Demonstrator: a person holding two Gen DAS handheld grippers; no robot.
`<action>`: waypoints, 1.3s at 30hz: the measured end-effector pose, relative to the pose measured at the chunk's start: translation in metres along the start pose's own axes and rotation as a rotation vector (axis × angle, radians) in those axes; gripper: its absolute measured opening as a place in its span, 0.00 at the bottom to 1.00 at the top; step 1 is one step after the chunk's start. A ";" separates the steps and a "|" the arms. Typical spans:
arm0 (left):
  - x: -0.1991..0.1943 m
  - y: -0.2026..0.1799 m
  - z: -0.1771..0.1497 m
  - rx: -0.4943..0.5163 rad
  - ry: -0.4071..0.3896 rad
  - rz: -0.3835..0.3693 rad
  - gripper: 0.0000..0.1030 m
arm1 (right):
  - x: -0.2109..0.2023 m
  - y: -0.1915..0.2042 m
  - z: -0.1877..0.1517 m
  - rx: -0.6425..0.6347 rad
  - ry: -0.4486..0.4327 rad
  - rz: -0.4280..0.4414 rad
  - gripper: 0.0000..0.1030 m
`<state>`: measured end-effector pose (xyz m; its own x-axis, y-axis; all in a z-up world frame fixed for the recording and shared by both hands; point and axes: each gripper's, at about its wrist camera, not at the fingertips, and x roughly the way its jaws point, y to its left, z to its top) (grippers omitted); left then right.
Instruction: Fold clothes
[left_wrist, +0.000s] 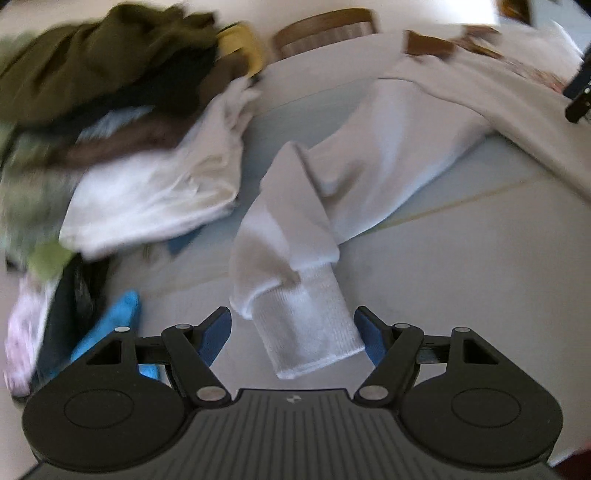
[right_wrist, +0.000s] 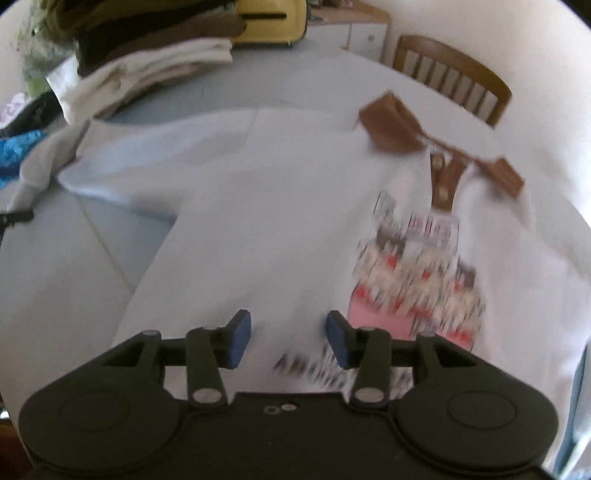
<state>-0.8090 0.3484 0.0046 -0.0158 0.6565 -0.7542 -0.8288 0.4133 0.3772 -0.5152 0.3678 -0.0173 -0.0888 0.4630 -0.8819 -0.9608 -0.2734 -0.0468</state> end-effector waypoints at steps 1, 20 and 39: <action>0.001 0.002 0.000 0.033 -0.012 -0.008 0.71 | 0.001 0.004 -0.004 0.007 0.011 -0.011 1.00; 0.011 0.164 -0.035 -0.884 -0.087 -0.500 0.09 | 0.010 0.016 0.002 0.097 0.117 -0.112 1.00; 0.061 0.201 -0.041 -0.901 0.106 -0.276 0.44 | 0.013 0.011 0.004 0.111 0.119 -0.114 1.00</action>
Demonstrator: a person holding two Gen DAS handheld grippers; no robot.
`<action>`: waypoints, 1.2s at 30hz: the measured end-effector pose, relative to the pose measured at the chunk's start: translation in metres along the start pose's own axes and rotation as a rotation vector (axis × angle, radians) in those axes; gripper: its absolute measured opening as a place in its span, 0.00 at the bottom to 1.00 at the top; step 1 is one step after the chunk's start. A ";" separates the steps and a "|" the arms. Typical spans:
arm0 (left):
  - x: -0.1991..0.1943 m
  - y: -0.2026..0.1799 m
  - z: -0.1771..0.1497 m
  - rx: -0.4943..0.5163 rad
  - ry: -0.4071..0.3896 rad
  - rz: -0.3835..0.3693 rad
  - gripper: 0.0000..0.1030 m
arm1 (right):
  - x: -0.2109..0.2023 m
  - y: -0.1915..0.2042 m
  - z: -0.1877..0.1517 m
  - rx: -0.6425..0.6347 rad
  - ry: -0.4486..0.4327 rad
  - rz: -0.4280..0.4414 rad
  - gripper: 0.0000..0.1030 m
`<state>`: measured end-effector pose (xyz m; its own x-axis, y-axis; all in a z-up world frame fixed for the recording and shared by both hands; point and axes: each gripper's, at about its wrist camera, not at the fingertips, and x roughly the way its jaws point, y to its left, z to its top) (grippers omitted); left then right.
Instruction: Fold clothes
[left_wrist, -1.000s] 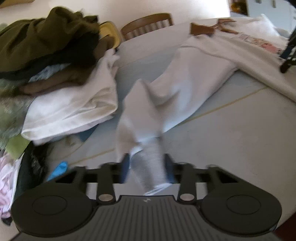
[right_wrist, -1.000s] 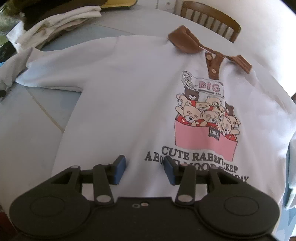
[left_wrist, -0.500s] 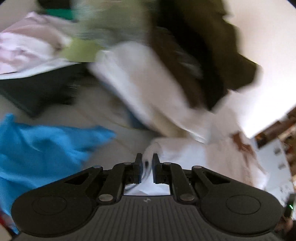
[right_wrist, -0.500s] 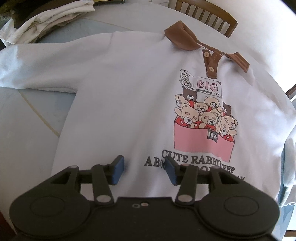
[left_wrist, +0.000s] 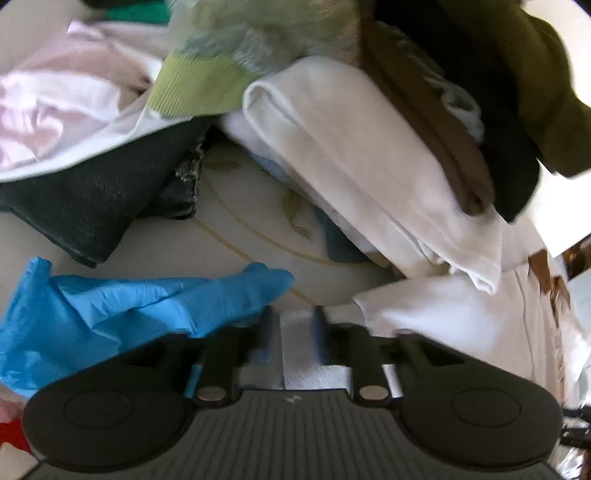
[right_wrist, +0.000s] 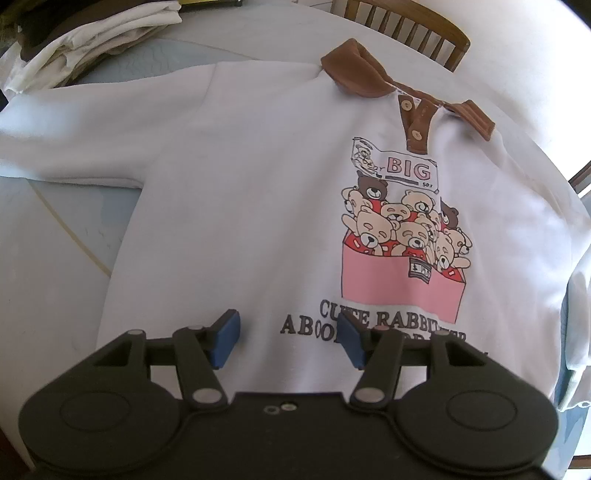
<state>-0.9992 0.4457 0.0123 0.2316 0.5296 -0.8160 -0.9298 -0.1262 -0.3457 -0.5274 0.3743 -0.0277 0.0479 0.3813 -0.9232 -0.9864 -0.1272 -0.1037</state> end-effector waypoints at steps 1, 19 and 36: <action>-0.008 -0.005 -0.003 0.016 -0.015 0.010 0.59 | 0.000 0.000 -0.001 0.001 -0.003 -0.001 1.00; -0.001 -0.043 -0.050 -0.235 -0.007 0.004 0.83 | 0.000 -0.004 -0.007 0.058 -0.046 0.008 1.00; -0.046 -0.024 -0.062 -0.248 -0.123 0.142 0.17 | -0.020 -0.003 -0.016 -0.080 -0.074 0.002 1.00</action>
<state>-0.9699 0.3725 0.0289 0.0541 0.5876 -0.8073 -0.8485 -0.3993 -0.3474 -0.5232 0.3523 -0.0151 0.0314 0.4472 -0.8939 -0.9706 -0.1997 -0.1340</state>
